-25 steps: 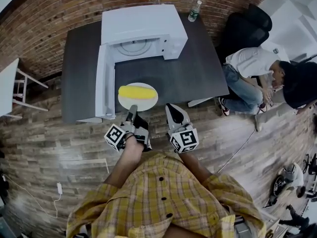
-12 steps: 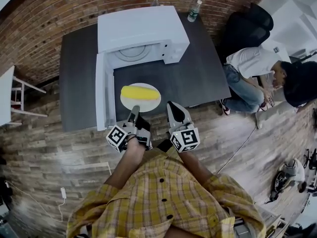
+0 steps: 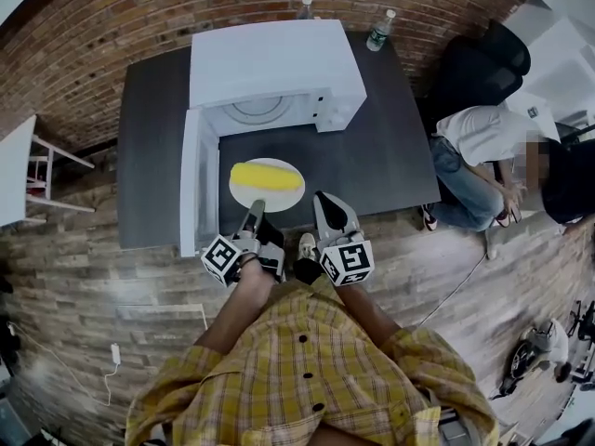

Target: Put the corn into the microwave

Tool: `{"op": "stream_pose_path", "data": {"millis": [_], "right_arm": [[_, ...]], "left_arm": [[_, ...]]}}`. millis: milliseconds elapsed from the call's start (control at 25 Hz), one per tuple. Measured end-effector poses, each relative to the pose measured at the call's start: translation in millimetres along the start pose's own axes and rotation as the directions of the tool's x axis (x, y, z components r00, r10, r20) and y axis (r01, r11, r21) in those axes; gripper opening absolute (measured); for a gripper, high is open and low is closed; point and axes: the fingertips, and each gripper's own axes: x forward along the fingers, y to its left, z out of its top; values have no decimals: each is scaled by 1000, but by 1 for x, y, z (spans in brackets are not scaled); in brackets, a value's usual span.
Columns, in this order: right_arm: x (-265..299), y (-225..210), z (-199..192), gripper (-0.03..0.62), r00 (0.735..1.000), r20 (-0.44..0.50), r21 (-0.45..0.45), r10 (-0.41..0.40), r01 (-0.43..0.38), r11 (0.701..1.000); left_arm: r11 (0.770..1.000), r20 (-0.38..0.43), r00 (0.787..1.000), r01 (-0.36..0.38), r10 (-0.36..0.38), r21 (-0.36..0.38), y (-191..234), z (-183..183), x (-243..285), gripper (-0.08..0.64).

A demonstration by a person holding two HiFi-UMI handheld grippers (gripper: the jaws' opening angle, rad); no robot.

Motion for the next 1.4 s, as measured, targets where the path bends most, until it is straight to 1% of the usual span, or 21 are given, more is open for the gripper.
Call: {"op": "stream_pose_path", "data": {"millis": [240, 320, 440, 520, 640, 720, 840, 1000, 1120, 1280, 1400], "right_arm": [[18, -18, 1, -2, 999, -8, 5, 36, -36, 999], [24, -23, -1, -2, 999, -14, 7, 46, -46, 999], [30, -29, -2, -2, 998, -17, 8, 59, -59, 998], [35, -32, -2, -2, 997, -19, 10, 69, -69, 998], [42, -40, -1, -2, 996, -19, 16, 83, -83, 996], [46, -46, 0, -2, 996, -16, 26, 93, -93, 995], [53, -51, -2, -2, 994, -24, 25, 109, -109, 994], [63, -57, -4, -2, 991, -35, 22, 131, -131, 991], [71, -64, -7, -2, 989, -45, 25, 140, -139, 990], [79, -70, -7, -2, 987, -49, 28, 151, -149, 988], [83, -73, -6, -2, 986, -50, 22, 158, -157, 987]], "left_arm": [[1000, 36, 999, 5, -6, 18, -2, 2, 21, 32], [999, 48, 999, -6, 4, 32, 1, 6, 25, 32], [1000, 64, 998, -10, 9, 19, 2, 7, 32, 32], [999, 80, 996, -26, 24, 26, 6, 12, 36, 32], [999, 99, 995, -16, 12, 41, 4, 18, 48, 32], [999, 111, 994, -10, 7, 31, 3, 19, 56, 32], [999, 131, 991, -37, 33, 32, 11, 25, 65, 32], [999, 149, 988, -39, 35, 24, 14, 30, 80, 32], [998, 160, 986, -54, 50, 22, 20, 33, 90, 32], [998, 173, 983, -61, 57, 21, 27, 37, 102, 32], [999, 183, 982, -50, 46, 20, 29, 38, 111, 32]]}}
